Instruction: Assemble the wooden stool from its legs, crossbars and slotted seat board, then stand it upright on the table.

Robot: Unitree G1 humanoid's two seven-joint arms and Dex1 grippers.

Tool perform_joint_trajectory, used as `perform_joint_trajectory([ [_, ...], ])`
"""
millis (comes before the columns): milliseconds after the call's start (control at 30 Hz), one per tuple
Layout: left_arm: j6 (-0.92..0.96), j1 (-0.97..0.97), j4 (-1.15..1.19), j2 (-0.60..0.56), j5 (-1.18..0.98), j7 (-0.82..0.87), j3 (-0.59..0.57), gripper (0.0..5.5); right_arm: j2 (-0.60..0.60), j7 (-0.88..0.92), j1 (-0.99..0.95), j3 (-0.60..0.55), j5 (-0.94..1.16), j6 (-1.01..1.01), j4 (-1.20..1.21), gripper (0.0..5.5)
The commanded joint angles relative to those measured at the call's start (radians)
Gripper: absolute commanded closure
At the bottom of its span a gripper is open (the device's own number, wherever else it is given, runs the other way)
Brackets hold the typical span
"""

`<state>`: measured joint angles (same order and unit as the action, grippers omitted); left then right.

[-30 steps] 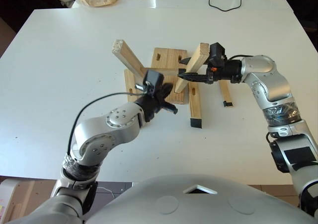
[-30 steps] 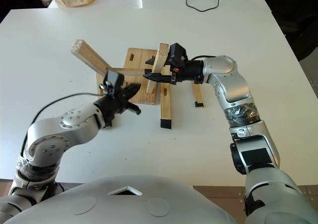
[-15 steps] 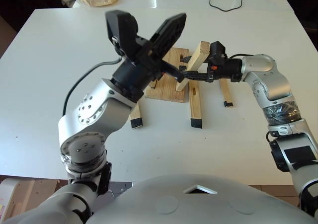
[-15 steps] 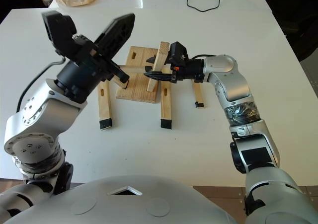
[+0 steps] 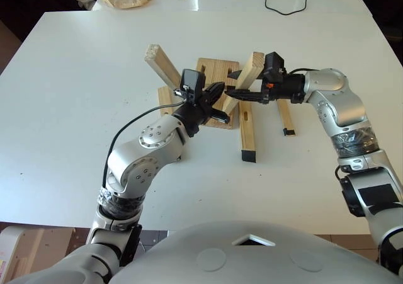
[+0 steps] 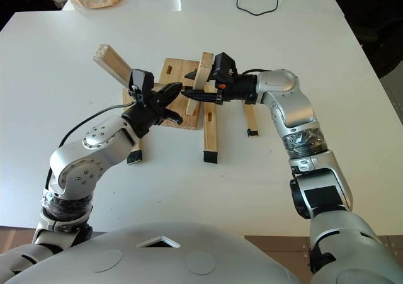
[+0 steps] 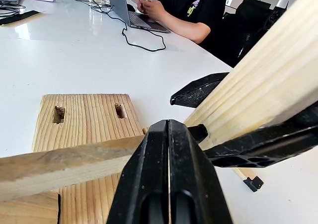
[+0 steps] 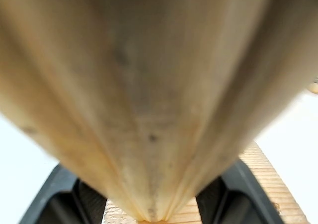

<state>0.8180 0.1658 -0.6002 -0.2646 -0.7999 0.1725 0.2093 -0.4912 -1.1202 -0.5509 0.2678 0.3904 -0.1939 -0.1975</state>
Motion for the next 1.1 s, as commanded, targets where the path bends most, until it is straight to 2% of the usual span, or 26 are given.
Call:
perform_joint_trajectory([
  [33, -0.064, 0.044, -0.051, 0.042, 0.013, -0.025, -0.081, 5.5, -0.014, 0.016, 0.031, 0.03, -0.084, -0.036, -0.028, 3.46],
  [67, -0.092, 0.08, -0.083, 0.058, -0.014, -0.034, -0.12, 5.5, -0.016, 0.015, 0.03, 0.029, -0.083, -0.037, -0.03, 3.46],
  [133, -0.18, 0.219, -0.129, 0.073, -0.147, -0.012, -0.286, 5.5, -0.021, 0.013, 0.029, 0.027, -0.084, -0.037, -0.035, 3.46],
  [200, -0.255, 0.37, -0.108, 0.01, -0.274, 0.041, -0.48, 5.5, -0.028, 0.01, 0.032, 0.025, -0.086, -0.036, -0.041, 3.46],
  [267, -0.299, 0.46, -0.032, -0.083, -0.294, 0.107, -0.646, 5.5, -0.032, 0.011, 0.037, 0.022, -0.087, -0.033, -0.046, 3.46],
  [333, -0.295, 0.428, 0.03, -0.166, -0.24, 0.141, -0.757, 5.5, -0.029, 0.013, 0.039, 0.023, -0.087, -0.032, -0.049, 3.46],
  [400, -0.245, 0.299, 0.061, -0.243, -0.174, 0.105, -0.802, 5.5, -0.027, 0.013, 0.041, 0.024, -0.085, -0.034, -0.047, 3.46],
  [467, -0.151, 0.106, 0.061, -0.3, -0.148, 0.001, -0.746, 5.5, -0.03, 0.004, 0.044, 0.026, -0.081, -0.034, -0.042, 3.46],
  [533, -0.119, -0.05, 0.037, -0.299, -0.102, -0.103, -0.598, 5.5, -0.033, -0.016, 0.045, 0.03, -0.078, -0.028, -0.039, 3.46],
  [567, -0.125, -0.096, 0.021, -0.263, -0.089, -0.147, -0.493, 5.5, -0.034, -0.034, 0.043, 0.034, -0.075, -0.024, -0.038, 3.46],
  [633, -0.154, -0.114, -0.065, -0.17, -0.068, -0.26, -0.209, 5.5, -0.04, -0.086, 0.035, 0.051, -0.06, -0.032, -0.019, 3.46],
  [667, -0.169, -0.083, -0.113, -0.079, -0.104, -0.308, -0.084, 5.5, -0.048, -0.125, 0.033, 0.062, -0.045, -0.044, 0.002, 3.46],
  [733, -0.194, -0.046, -0.168, 0.031, -0.144, -0.371, 0.053, 5.5, -0.061, -0.191, 0.025, 0.089, -0.032, -0.058, 0.026, 3.46],
  [767, -0.214, -0.046, -0.153, 0.06, -0.15, -0.378, 0.044, 5.5, -0.066, -0.221, 0.015, 0.102, -0.037, -0.053, 0.022, 3.46],
  [900, -0.242, -0.092, -0.137, 0.011, -0.146, -0.413, -0.058, 5.5, -0.067, -0.242, -0.011, 0.099, -0.059, -0.016, -0.04, 3.46],
  [1100, -0.296, -0.119, -0.051, -0.006, -0.155, -0.339, -0.252, 5.5, -0.043, -0.227, -0.027, 0.076, -0.066, 0.035, -0.116, 3.46],
])
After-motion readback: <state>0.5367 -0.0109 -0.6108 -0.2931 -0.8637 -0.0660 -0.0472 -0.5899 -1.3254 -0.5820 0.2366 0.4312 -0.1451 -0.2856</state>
